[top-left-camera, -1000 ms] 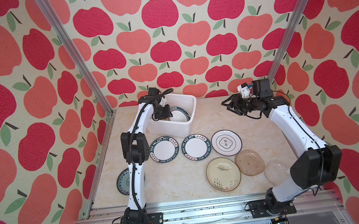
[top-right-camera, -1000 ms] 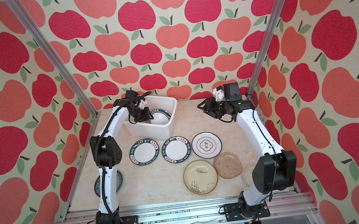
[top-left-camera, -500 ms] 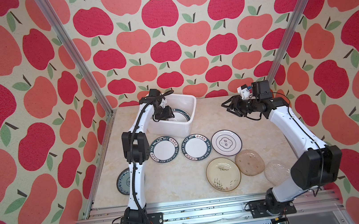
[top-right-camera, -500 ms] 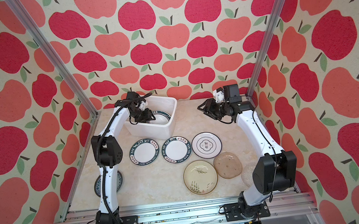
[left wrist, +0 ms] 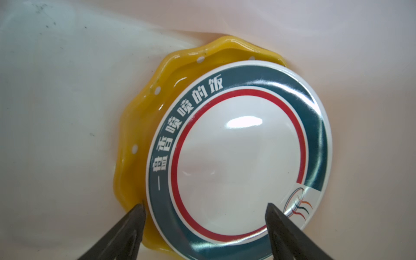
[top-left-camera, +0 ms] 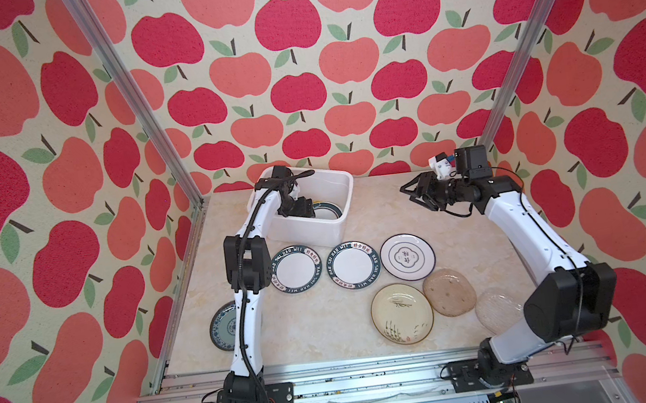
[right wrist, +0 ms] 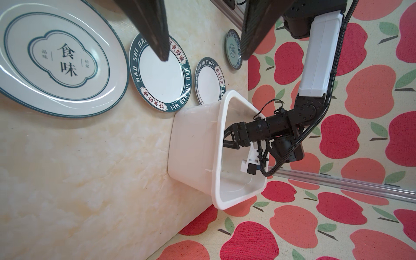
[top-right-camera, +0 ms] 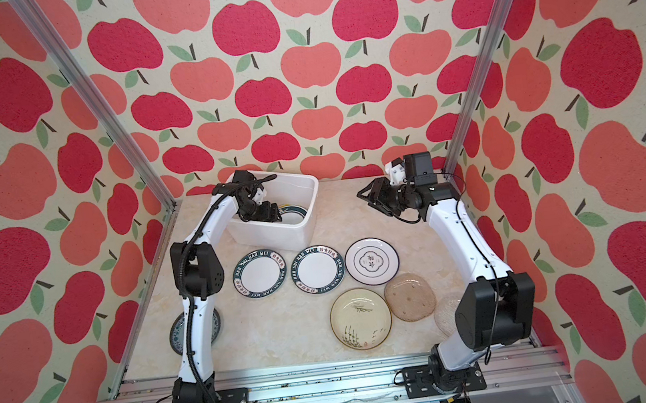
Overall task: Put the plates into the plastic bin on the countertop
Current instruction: 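Release the red-ringed plate onto the yellow plate with the left gripper, then move the left gripper to a HAO SHI HAO WEI plate while the right gripper approaches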
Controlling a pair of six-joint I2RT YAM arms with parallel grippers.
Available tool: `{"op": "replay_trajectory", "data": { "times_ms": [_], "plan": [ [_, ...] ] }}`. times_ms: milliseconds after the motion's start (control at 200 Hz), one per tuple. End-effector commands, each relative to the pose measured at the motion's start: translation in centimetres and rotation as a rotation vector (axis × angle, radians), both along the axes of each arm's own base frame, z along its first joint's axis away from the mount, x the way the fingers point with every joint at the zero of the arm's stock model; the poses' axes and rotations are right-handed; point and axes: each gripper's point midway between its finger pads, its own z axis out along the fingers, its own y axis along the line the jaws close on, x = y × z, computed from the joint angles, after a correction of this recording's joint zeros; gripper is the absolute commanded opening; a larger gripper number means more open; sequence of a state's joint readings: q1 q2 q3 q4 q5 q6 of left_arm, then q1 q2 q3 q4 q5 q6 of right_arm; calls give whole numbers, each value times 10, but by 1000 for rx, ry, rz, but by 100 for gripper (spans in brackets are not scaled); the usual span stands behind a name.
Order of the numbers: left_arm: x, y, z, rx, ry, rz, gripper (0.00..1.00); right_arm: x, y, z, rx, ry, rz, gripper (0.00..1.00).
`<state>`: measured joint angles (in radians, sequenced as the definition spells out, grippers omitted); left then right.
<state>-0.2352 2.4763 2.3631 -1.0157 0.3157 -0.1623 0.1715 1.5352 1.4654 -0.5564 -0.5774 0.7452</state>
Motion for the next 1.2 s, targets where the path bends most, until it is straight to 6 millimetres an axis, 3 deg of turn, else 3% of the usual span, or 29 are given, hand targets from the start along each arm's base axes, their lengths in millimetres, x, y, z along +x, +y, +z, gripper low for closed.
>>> {"op": "replay_trajectory", "data": {
  "times_ms": [0, 175, 400, 640, 765, 920, 1020, 1196],
  "plan": [
    [11, 3, 24, 58, -95, -4, 93, -8, -5, -1, -20, -4, 14, 54],
    [27, 4, 66, 52, -222, 23, 97, -13, -14, -29, -105, 47, 11, 54],
    [43, 3, 152, -3, -455, 56, 99, -26, -28, -65, -233, 108, 30, 55],
    [31, 16, 233, 0, -632, 90, 99, -35, -34, -94, -283, 169, 52, 55],
    [10, 27, 266, -7, -689, 123, 99, -33, -24, -93, -254, 145, 96, 56],
    [-32, 41, 290, -57, -724, 150, 99, -32, 1, -90, -203, 97, 217, 56],
    [-68, 47, 289, -123, -673, 176, 100, -33, 24, -92, -188, 50, 327, 56],
    [-146, 37, 252, -198, -468, 174, 99, -33, 53, -114, -197, 25, 468, 56]
  ]
}}
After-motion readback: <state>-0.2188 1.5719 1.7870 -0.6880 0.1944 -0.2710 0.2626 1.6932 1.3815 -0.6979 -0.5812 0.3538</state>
